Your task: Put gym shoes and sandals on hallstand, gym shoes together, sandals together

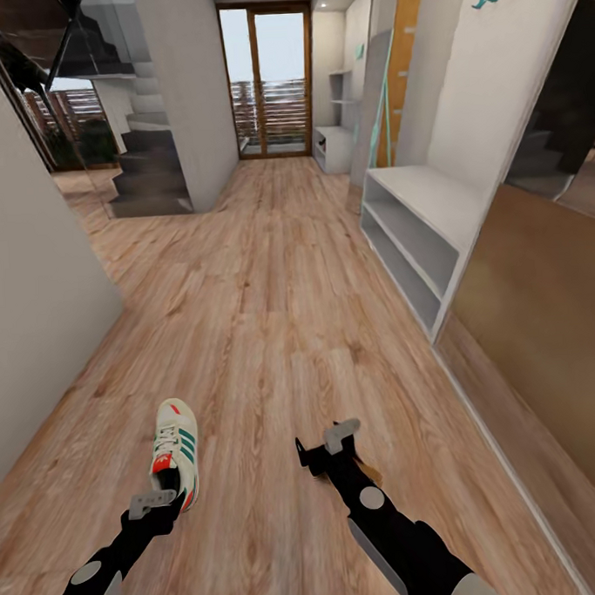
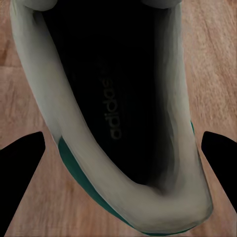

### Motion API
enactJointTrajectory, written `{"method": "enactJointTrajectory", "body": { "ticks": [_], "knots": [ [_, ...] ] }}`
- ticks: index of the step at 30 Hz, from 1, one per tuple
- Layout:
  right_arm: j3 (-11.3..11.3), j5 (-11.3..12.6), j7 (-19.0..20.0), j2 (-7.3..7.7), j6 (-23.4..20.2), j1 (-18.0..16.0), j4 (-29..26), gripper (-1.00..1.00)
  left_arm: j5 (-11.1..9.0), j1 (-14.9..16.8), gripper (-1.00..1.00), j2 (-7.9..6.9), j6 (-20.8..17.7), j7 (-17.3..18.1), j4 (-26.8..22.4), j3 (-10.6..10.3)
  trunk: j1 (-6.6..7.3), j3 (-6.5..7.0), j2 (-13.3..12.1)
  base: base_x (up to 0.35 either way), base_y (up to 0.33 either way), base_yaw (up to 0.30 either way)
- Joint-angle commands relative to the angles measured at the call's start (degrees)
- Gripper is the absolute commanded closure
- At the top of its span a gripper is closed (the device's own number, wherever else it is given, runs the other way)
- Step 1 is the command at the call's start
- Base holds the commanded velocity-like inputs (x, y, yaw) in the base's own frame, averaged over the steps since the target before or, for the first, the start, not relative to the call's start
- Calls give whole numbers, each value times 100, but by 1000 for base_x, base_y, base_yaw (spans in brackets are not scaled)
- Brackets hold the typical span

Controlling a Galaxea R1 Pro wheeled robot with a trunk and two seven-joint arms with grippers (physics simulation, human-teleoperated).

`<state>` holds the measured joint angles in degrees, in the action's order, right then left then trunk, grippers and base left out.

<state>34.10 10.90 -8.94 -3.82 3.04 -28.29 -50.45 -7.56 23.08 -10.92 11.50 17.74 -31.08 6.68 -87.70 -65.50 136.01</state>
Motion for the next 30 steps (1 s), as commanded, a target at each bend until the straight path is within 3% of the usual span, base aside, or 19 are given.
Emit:
{"method": "enactJointTrajectory", "body": {
  "ticks": [1,12,20,30],
  "knots": [
    [27,61,-38,2,30,-6,3,-100,-53,4,100,2,-6,54,5,19,-2,-4,1,270,-172,274],
    [27,67,-38,4,30,-7,0,-100,-54,4,100,2,-7,47,5,31,-2,-4,1,268,-172,254],
    [27,57,-38,13,30,-8,0,-100,-53,4,100,2,-7,45,5,21,-2,-4,1,247,-148,36],
    [27,52,-38,20,25,-8,-16,-100,-53,4,100,9,-7,45,5,18,-2,-4,1,36,-17,2]
  ]
}}
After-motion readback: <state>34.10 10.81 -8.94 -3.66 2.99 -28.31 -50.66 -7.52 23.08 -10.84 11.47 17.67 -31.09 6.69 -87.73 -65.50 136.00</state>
